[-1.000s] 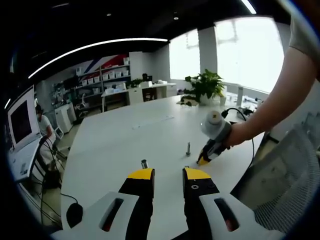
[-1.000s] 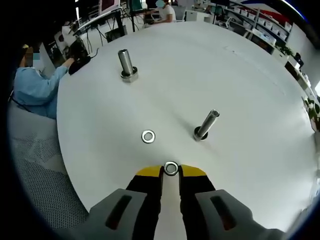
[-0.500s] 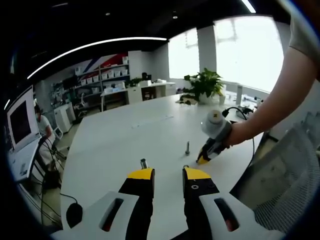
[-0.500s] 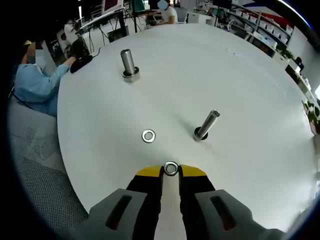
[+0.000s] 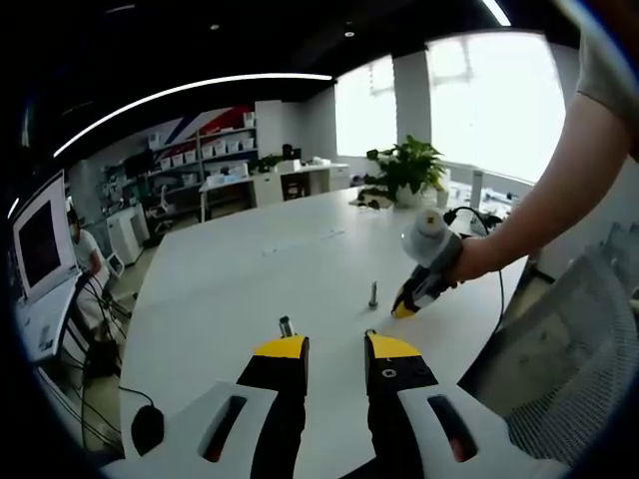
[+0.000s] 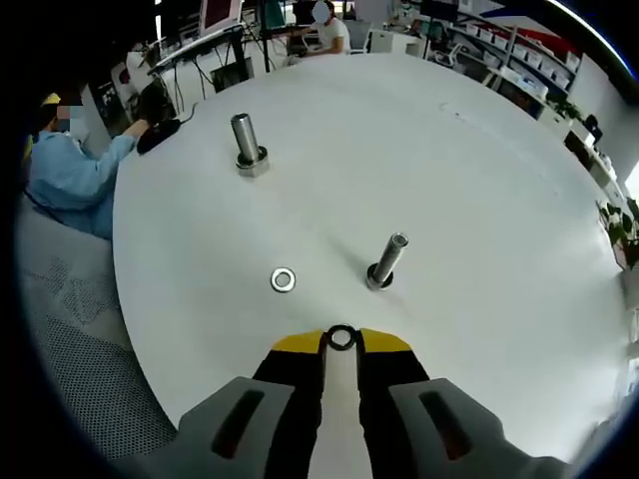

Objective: Place the washer onto the threaded stud by aligning its center hole with the stud, sliding it down to the base, and recovering from edge contact or off-axis alignment until the washer reaches the visible bottom stop.

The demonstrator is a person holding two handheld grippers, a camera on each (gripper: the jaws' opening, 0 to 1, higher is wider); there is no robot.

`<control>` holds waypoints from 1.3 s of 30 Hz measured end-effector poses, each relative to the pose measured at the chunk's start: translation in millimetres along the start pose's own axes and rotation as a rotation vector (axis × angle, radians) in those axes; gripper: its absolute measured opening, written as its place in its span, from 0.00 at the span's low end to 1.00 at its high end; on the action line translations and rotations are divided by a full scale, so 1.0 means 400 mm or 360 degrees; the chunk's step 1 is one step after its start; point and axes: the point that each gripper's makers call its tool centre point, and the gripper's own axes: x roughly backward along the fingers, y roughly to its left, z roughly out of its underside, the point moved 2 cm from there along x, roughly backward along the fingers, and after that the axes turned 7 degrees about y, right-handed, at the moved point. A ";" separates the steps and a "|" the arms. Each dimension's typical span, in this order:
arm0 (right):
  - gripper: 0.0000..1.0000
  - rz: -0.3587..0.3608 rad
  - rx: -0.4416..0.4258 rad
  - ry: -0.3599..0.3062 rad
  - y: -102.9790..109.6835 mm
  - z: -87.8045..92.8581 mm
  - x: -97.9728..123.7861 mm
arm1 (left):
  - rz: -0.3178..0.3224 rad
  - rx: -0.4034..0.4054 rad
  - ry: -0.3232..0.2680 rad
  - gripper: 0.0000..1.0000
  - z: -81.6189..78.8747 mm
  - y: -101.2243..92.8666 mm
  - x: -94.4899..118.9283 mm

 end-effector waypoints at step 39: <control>0.13 0.0126 0.0011 -0.0232 -0.042 -0.088 0.106 | -0.0012 -0.0017 -0.0022 0.20 -0.004 -0.001 0.006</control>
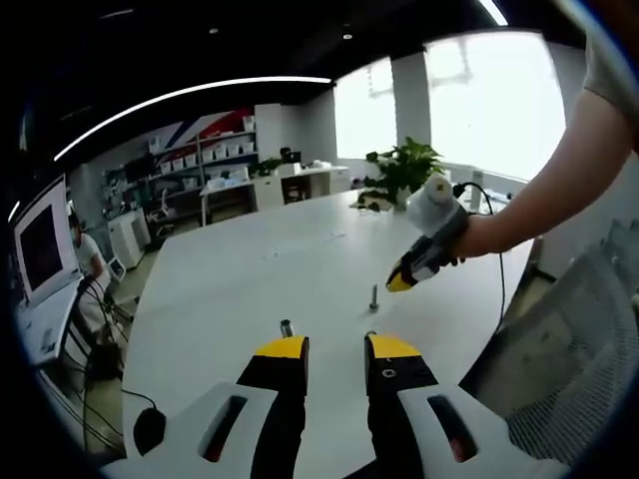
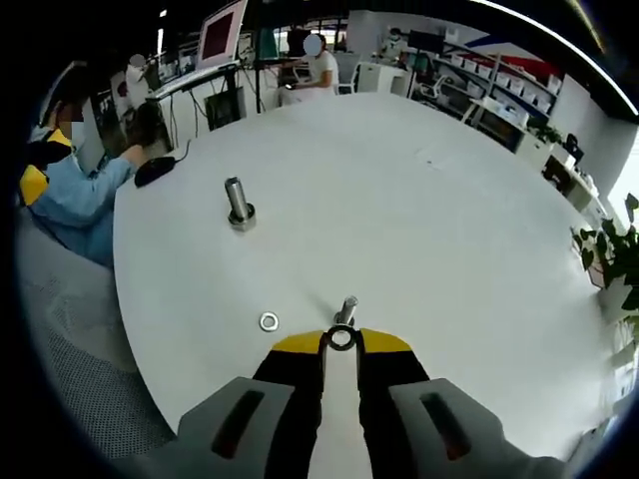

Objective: Place the washer onto the threaded stud by aligning its center hole with the stud, sliding it down to the base, and recovering from edge contact or off-axis alignment until the washer reaches the visible bottom stop.

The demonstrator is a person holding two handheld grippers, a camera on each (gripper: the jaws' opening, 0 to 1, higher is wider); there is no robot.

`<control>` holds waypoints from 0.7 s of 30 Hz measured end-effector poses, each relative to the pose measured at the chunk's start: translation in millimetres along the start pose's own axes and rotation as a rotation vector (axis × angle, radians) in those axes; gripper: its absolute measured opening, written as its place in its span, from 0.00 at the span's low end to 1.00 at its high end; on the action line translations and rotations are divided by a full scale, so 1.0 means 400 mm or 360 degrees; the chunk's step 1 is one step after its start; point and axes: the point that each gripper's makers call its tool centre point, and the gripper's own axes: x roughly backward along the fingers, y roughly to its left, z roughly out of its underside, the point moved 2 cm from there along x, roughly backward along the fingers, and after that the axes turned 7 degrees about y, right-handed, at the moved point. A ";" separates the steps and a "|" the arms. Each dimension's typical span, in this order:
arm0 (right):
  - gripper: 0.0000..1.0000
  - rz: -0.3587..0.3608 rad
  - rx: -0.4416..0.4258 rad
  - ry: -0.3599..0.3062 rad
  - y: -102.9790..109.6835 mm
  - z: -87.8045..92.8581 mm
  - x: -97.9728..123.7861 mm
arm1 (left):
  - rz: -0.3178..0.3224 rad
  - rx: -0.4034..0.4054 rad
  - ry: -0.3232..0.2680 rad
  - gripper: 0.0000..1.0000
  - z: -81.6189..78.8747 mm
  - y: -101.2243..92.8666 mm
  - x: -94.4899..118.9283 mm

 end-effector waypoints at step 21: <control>0.14 0.0020 0.0058 -0.0030 -0.011 -0.051 -0.008 | -0.0003 0.0008 -0.0003 0.20 0.000 0.004 0.001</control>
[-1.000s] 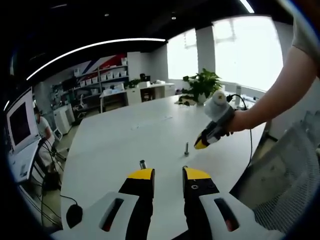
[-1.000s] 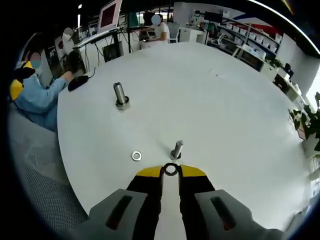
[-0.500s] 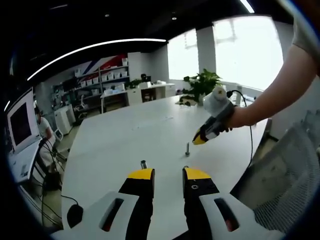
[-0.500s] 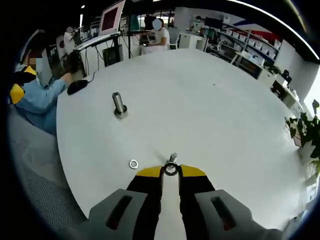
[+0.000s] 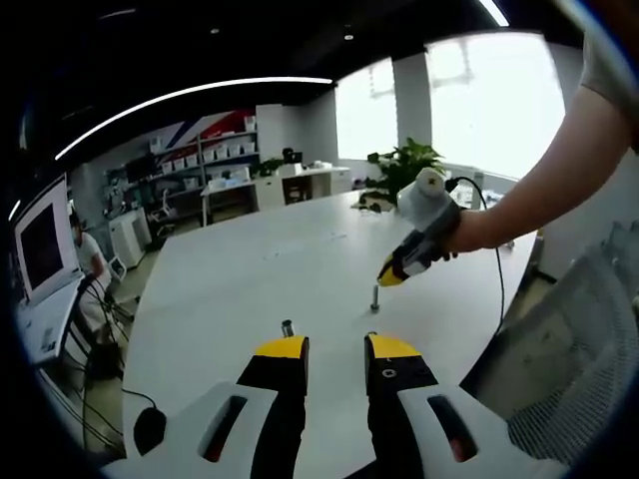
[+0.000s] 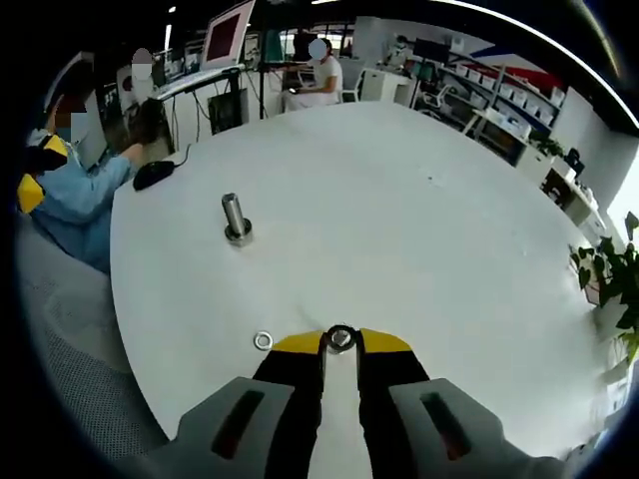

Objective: Place the washer onto the threaded stud by aligning its center hole with the stud, sliding it down to the base, and recovering from edge contact or off-axis alignment until the washer reaches the visible bottom stop.

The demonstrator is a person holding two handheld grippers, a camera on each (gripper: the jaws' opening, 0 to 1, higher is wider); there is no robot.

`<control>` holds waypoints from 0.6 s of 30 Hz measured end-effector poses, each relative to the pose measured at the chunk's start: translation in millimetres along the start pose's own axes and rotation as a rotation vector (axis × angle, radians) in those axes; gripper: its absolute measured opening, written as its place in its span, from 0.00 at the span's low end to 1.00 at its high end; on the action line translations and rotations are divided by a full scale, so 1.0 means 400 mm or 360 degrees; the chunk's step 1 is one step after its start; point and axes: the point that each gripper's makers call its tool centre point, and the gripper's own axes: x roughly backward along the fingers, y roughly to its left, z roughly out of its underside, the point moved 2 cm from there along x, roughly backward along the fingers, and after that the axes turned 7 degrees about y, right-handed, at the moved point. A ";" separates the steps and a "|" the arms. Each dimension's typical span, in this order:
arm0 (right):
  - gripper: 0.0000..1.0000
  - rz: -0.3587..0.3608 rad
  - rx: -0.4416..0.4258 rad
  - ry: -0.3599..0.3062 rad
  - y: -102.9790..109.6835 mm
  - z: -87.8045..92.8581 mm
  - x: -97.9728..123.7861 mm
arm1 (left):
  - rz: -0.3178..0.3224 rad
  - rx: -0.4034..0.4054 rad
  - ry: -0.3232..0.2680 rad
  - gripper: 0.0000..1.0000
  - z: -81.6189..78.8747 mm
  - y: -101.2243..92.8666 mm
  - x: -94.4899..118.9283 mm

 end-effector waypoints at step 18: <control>0.14 -0.0008 0.0035 0.0034 0.000 -0.001 -0.013 | -0.0006 0.0011 -0.0002 0.20 0.000 0.003 0.001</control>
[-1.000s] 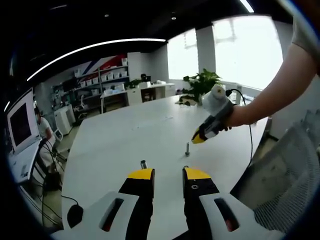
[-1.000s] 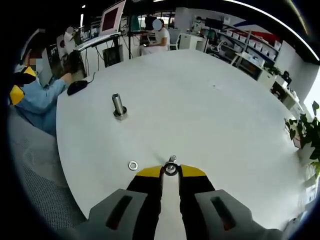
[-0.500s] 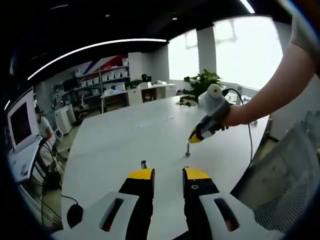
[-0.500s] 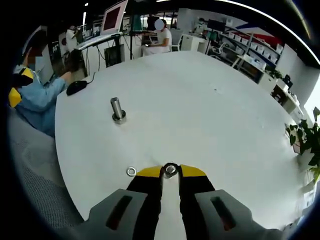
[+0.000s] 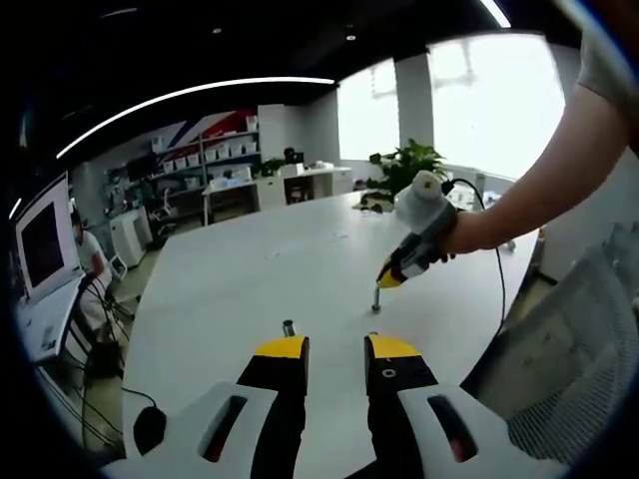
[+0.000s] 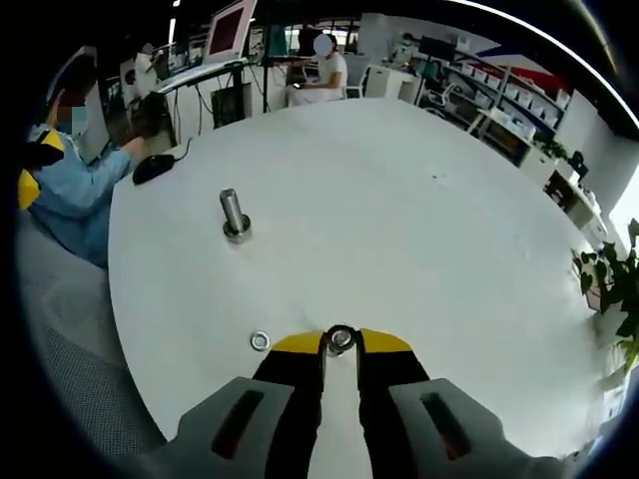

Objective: Place the washer onto the threaded stud by aligning its center hole with the stud, sliding it down to the base, and recovering from edge contact or off-axis alignment until the washer reaches the visible bottom stop.

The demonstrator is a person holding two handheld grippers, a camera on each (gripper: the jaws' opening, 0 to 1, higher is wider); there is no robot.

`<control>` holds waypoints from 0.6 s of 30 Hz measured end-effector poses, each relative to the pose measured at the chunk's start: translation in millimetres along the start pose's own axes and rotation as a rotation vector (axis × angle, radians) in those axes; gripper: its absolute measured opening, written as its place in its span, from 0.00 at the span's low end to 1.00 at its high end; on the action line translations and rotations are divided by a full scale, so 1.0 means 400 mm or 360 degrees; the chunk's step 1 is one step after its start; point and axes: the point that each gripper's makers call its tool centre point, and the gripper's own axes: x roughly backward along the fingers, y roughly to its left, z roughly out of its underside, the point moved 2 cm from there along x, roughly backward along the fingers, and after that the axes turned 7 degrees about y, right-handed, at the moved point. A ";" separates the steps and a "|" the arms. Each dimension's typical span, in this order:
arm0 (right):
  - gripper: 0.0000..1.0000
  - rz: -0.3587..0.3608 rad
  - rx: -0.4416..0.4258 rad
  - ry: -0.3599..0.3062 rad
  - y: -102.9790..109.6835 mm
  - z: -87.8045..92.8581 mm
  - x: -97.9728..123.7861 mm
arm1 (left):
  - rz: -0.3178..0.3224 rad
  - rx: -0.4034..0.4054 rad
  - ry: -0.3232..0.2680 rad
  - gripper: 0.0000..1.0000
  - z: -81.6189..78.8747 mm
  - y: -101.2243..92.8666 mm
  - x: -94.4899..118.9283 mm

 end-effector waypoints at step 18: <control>0.14 -0.0005 0.0014 0.0026 -0.007 -0.006 -0.013 | -0.0003 0.0007 0.0003 0.20 0.002 0.003 -0.001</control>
